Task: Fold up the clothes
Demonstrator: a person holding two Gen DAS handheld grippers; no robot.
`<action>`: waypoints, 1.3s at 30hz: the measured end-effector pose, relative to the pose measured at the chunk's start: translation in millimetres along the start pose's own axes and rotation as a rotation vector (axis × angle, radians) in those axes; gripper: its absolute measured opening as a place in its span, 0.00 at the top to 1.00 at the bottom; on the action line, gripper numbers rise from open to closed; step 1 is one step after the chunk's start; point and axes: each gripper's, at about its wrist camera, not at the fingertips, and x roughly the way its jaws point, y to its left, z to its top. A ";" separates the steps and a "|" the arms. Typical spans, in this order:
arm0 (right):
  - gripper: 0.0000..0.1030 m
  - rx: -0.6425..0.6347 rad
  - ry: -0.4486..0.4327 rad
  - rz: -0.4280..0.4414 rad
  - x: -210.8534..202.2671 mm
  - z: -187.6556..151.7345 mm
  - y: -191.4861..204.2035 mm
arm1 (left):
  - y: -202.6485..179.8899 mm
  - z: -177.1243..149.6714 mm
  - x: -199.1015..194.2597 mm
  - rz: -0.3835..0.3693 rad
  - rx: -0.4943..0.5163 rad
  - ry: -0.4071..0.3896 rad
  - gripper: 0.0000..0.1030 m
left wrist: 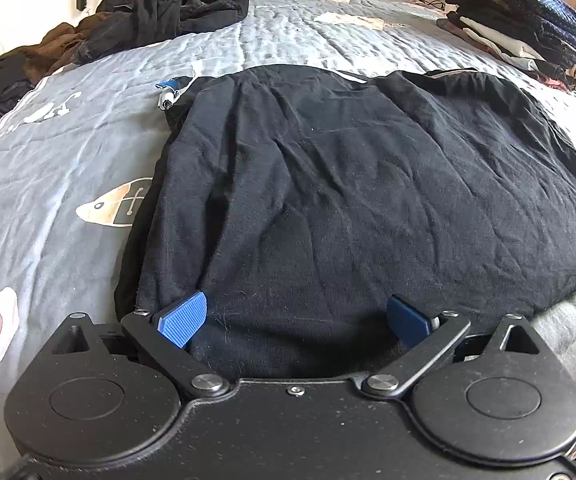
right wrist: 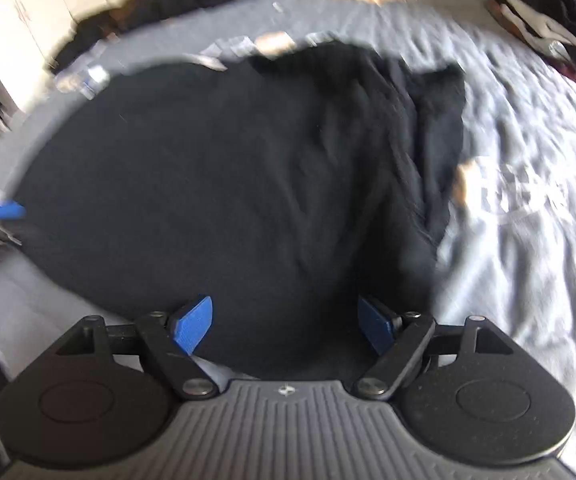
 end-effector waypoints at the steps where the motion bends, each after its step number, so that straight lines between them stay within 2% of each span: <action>1: 0.23 -0.013 0.000 0.005 -0.5 -2.8 -1.5 | -0.5 -0.1 0.3 0.001 0.003 0.001 0.05; 5: 0.26 -0.043 0.024 0.007 -7.0 -3.9 -6.2 | -1.5 0.2 1.2 0.002 0.008 0.005 0.04; 9: 0.25 -0.022 0.040 -0.030 -18.4 4.5 -4.5 | -2.9 0.4 1.9 0.005 0.009 0.008 0.02; 14: 0.22 -0.026 -0.130 0.022 -44.0 27.5 25.5 | -5.7 0.3 2.9 0.013 0.010 0.012 0.00; 17: 0.22 -0.063 -0.171 0.033 -27.8 45.2 50.9 | -5.2 0.2 2.0 0.010 0.006 0.010 0.00; 20: 0.22 -0.014 -0.171 0.068 4.1 57.7 55.7 | -1.8 0.2 -5.4 -0.008 -0.018 -0.010 0.00; 24: 0.22 -0.007 -0.127 0.057 37.2 55.8 56.2 | -0.5 9.9 -24.1 -0.058 -0.053 -0.119 0.00; 27: 0.22 -0.011 -0.158 0.080 34.9 57.4 55.2 | -4.3 24.8 -30.8 -0.088 -0.043 -0.202 0.00; 35: 0.21 -0.102 -0.198 0.058 52.7 105.0 54.9 | -34.9 82.9 17.4 -0.127 0.016 -0.219 0.00; 39: 0.21 -0.067 -0.204 0.086 66.5 113.1 45.9 | -52.6 98.6 46.6 -0.140 0.051 -0.215 0.00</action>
